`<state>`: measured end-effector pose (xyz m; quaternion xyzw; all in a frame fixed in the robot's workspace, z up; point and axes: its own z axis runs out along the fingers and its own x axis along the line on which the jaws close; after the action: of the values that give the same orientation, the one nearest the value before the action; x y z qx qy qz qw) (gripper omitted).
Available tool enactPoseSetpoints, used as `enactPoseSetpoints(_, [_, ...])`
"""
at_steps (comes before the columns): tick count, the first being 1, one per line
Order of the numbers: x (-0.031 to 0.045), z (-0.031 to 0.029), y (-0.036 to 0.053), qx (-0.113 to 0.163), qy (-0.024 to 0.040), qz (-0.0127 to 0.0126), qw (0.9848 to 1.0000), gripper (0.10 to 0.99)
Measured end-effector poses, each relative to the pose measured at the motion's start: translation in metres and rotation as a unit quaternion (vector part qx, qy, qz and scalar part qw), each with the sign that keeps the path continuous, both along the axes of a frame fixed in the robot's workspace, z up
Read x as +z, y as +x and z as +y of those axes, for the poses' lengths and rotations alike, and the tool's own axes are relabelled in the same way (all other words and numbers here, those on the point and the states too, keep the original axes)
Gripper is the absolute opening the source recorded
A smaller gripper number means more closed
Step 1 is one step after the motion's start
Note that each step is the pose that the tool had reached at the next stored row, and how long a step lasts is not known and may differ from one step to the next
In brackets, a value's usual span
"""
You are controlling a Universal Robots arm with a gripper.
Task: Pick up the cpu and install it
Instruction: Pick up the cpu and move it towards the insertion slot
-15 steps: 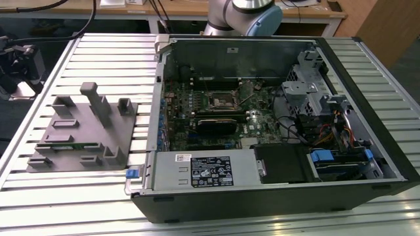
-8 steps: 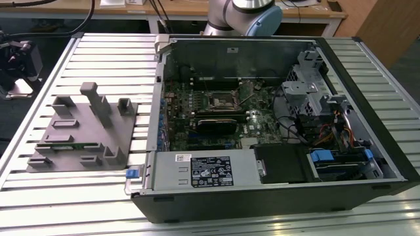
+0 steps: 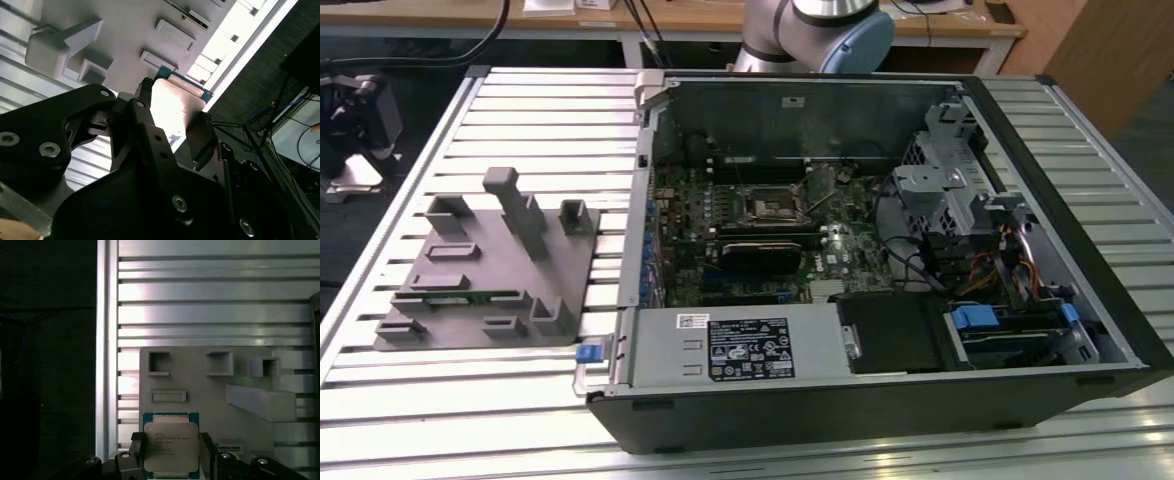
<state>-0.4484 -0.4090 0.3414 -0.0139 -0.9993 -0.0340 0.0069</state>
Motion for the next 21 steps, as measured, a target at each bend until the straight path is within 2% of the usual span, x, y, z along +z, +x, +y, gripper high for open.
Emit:
enactPoseSetpoints(8, [0.0138, 0.0002, 0.0, -0.001, 0.0, -0.0001, 1.0, 0.525])
enactPoseSetpoints(21, [0.0493, 0.0011, 0.0, -0.003, 0.0, 0.0, 1.0, 0.525])
